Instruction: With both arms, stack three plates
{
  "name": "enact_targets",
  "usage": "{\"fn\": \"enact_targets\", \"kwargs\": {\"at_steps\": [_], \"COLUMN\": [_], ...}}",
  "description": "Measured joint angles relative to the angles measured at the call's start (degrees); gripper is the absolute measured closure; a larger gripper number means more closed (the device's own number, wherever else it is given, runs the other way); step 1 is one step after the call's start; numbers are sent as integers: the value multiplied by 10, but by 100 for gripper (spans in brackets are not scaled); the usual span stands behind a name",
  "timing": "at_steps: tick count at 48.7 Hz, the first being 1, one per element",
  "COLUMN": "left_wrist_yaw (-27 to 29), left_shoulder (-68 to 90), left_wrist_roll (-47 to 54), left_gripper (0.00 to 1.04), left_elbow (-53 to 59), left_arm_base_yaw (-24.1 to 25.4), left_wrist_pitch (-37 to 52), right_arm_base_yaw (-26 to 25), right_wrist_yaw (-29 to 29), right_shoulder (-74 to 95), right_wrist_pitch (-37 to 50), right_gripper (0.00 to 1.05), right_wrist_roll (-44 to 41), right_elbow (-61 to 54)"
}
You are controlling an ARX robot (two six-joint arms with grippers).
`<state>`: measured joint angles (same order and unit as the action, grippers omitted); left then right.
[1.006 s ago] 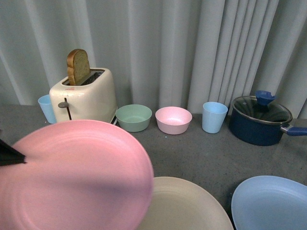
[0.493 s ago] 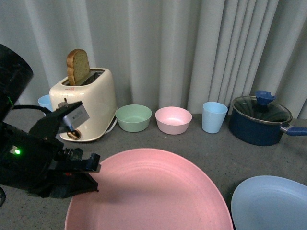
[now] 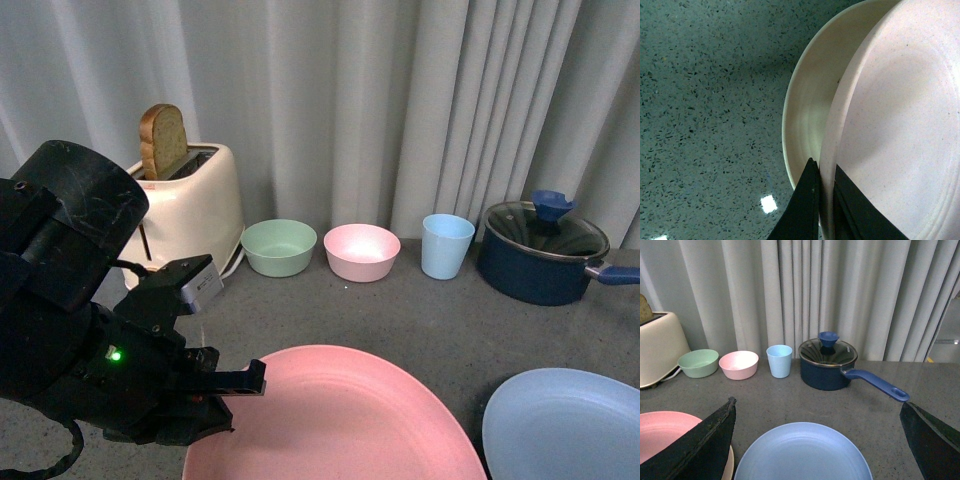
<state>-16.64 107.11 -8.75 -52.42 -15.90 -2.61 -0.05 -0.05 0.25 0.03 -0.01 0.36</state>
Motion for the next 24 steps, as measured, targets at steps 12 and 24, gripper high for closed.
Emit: {"fn": "enact_targets", "kwargs": {"at_steps": [12,24], "left_wrist_yaw": [0,50], "left_shoulder": [9,28], "left_wrist_roll": [-12,-26], "left_gripper": [101,82], "left_elbow": [-16,-23], "left_arm_base_yaw": [-15,-17], "left_wrist_pitch": [4,21], "right_arm_base_yaw": [0,0], "right_wrist_yaw": [0,0], "right_shoulder": [0,0], "right_wrist_pitch": [0,0], "right_gripper": [7,7], "right_wrist_roll": [0,0], "right_elbow": [0,0]}}
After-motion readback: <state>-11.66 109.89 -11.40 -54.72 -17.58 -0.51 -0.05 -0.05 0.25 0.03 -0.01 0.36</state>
